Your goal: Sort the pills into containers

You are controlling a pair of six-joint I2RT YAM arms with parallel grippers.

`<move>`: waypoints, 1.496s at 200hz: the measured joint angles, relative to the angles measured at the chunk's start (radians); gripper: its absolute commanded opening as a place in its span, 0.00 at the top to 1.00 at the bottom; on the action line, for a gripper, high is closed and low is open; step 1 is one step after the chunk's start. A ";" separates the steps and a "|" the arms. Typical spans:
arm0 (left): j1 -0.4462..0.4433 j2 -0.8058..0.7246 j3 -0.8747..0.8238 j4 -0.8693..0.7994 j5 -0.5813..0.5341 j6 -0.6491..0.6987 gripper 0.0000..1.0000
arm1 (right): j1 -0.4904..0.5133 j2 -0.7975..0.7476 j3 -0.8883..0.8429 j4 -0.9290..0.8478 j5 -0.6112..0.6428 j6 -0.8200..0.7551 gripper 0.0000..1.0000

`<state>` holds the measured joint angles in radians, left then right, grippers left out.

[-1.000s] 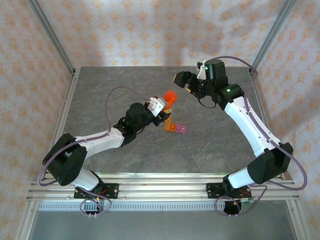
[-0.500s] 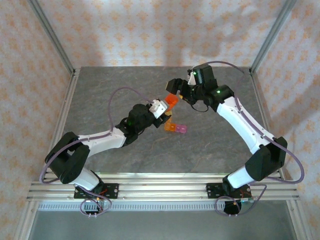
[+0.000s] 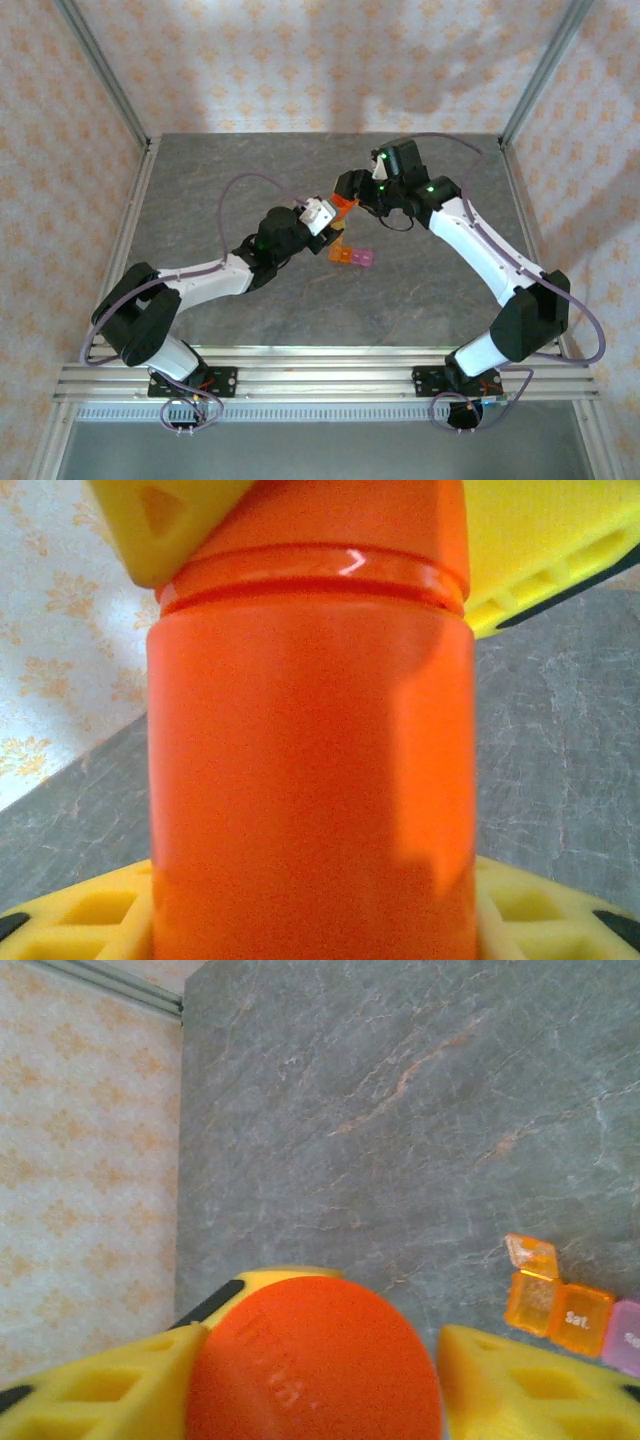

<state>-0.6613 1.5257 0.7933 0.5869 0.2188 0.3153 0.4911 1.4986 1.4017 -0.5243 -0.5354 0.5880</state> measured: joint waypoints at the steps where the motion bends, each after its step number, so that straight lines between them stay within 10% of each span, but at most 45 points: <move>1: 0.000 0.000 0.000 0.000 0.000 0.000 1.00 | 0.000 0.000 -0.001 0.001 0.000 0.002 0.49; 106: 0.080 -0.013 -0.002 0.026 0.278 -0.234 1.00 | -0.069 -0.004 -0.047 0.134 -0.254 -0.348 0.54; 145: 0.087 -0.020 -0.003 0.053 0.346 -0.301 1.00 | -0.092 -0.002 -0.042 0.145 -0.373 -0.409 0.26; 299: 0.021 -0.033 -0.034 -0.002 -0.006 0.007 1.00 | -0.072 0.006 -0.026 0.165 -0.115 0.046 0.18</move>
<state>-0.6399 1.4929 0.7589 0.5850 0.2127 0.3225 0.4187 1.5047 1.3758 -0.3595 -0.6502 0.6342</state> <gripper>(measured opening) 0.523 0.823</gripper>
